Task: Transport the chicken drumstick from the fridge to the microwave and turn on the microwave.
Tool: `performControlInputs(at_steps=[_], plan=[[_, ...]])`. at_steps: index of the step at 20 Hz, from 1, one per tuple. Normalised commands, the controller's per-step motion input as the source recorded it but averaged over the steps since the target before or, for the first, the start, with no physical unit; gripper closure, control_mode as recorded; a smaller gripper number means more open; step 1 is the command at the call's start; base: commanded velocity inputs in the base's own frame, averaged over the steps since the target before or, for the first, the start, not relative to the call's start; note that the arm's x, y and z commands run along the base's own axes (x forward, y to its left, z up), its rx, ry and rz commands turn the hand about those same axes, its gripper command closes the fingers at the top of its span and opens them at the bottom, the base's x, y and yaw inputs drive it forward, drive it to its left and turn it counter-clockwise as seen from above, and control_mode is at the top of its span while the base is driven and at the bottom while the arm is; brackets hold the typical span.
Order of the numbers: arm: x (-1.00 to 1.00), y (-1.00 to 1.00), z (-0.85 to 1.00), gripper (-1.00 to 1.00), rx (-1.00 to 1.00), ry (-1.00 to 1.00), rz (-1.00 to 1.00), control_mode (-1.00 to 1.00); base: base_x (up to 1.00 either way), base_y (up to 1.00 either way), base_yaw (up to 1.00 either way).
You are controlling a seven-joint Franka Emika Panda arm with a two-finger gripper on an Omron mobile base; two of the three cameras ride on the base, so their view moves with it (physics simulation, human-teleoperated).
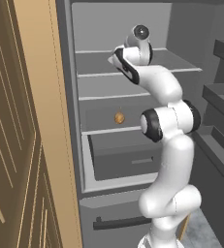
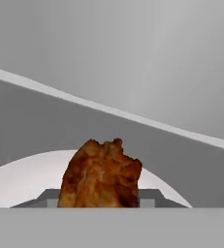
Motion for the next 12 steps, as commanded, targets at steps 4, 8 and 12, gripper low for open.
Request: performControlInputs(at_steps=[4,8,12], plan=[[-0.43,-0.10,0.00,1.00,0.00,-0.07,-0.07,-1.00,0.00,0.00,0.00],[-0.56,-0.09,0.08,1.00,0.00,-0.01,-0.05,-1.00,0.00,0.00,0.00],[-0.57,-0.03,0.41,1.00,0.02,0.00,-0.04,-1.00,0.00,0.00,0.00]])
